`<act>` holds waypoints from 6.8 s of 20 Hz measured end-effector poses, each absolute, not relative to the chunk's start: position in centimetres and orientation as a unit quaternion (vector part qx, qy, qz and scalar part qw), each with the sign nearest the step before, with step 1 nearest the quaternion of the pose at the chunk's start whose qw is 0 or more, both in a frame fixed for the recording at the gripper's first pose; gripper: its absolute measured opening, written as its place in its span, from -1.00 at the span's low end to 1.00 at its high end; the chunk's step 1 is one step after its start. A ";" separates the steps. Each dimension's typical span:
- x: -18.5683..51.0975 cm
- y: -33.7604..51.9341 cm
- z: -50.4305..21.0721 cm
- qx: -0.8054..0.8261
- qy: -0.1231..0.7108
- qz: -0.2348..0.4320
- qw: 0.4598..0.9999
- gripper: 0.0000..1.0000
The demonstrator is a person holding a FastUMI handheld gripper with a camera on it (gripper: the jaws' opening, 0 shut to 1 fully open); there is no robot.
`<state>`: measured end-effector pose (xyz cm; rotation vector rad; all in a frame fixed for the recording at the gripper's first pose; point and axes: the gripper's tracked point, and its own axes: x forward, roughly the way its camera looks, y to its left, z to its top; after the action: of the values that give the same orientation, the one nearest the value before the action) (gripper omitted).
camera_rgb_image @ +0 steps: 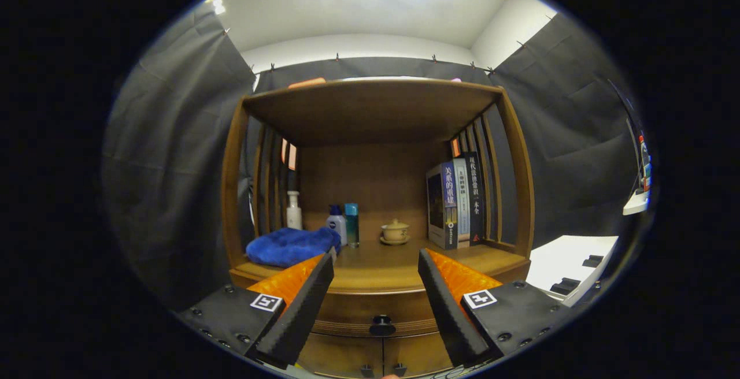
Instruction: Pull open the drawer, take out the items inside it, and place them on the countertop above the cabinet.
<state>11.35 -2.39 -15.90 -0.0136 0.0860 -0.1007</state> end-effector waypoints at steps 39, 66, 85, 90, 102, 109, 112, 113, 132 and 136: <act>7.0 -5.9 -36.0 0.025 0.220 -0.060 0.973 -0.39; 11.5 -3.2 -31.4 0.078 0.195 -0.032 0.977 -0.27; -0.2 -2.5 -29.2 0.083 0.213 -0.023 0.973 -0.28; -2.3 -2.4 -29.5 0.075 0.225 -0.019 0.971 -0.28; -3.3 -2.6 -29.7 0.081 0.228 -0.026 0.970 0.02; -3.4 -2.0 -29.9 0.071 0.227 -0.022 0.971 0.94; -4.7 -2.3 -28.8 0.062 0.231 -0.007 0.971 0.94; -5.1 -2.7 -27.3 0.061 0.220 -0.002 0.974 0.94; 13.8 0.6 -23.9 -0.001 0.446 0.048 0.894 0.95; 13.3 -0.3 -28.1 -0.013 0.510 0.027 0.860 0.96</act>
<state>13.30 -0.25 -28.05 -0.0275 1.0695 0.0564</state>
